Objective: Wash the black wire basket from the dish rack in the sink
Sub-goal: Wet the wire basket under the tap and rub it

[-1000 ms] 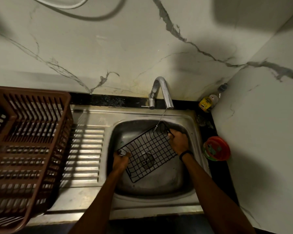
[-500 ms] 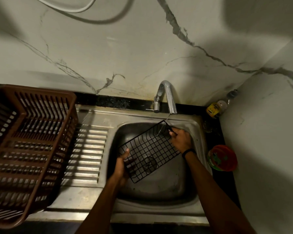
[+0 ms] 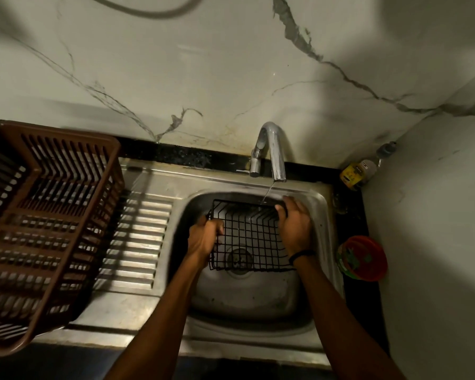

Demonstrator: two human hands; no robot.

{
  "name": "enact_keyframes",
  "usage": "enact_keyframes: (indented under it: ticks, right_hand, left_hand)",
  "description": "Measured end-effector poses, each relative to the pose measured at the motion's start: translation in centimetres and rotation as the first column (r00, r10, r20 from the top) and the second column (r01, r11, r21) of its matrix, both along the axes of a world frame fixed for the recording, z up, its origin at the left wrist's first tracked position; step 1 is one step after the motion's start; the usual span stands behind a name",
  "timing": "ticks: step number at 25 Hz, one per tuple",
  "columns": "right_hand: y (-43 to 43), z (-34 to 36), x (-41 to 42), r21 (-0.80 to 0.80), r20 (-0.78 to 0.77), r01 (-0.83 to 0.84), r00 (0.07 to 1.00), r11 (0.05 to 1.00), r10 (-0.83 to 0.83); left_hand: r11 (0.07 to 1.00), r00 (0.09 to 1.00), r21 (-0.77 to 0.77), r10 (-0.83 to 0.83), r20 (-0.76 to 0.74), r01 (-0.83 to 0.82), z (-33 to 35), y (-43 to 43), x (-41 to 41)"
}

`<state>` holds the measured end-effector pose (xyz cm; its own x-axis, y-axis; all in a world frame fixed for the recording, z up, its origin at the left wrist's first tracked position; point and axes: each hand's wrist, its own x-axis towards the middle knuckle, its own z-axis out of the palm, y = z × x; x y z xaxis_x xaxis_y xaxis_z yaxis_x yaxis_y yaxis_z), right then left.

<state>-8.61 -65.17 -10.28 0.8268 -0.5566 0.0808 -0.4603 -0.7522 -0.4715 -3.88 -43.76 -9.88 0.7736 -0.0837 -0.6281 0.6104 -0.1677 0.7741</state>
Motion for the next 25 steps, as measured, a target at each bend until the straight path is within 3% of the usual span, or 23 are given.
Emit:
enact_keyframes:
  ticks: [3, 8, 10, 14, 19, 25]
  right_hand:
    - [0.5, -0.7, 1.3, 0.16, 0.068, -0.195, 0.98, 0.968, 0.186]
    - [2.2, 1.5, 4.0, 0.43, 0.175, -0.357, 0.934, 0.829, 0.311]
    - [2.7, 1.9, 4.9, 0.424, 0.162, -0.415, 0.909, 0.805, 0.384]
    - [0.5, 1.5, 4.6, 0.363, 0.05, -0.363, 0.927, 0.858, 0.371]
    - [2.7, 2.4, 5.8, 0.287, 0.143, -0.433, 0.902, 0.855, 0.408]
    - [0.9, 2.8, 4.2, 0.222, 0.055, -0.375, 0.926, 0.9, 0.372]
  left_hand:
    - [0.994, 0.995, 0.044, -0.1, -0.008, 0.1, 1.0, -1.1, 0.6]
    - [0.985, 0.987, 0.072, -0.154, -0.037, 0.156, 2.1, -2.6, 1.3]
    - [0.989, 0.99, 0.056, -0.135, -0.03, 0.136, 2.9, -3.1, 1.5]
    - [0.992, 0.992, 0.017, -0.128, -0.01, 0.128, 3.4, -2.9, 2.4]
    - [0.982, 0.983, 0.04, -0.186, -0.007, 0.186, 4.1, -3.9, 2.4]
    - [0.987, 0.987, 0.033, -0.159, -0.035, 0.16, 4.1, -3.0, 3.0]
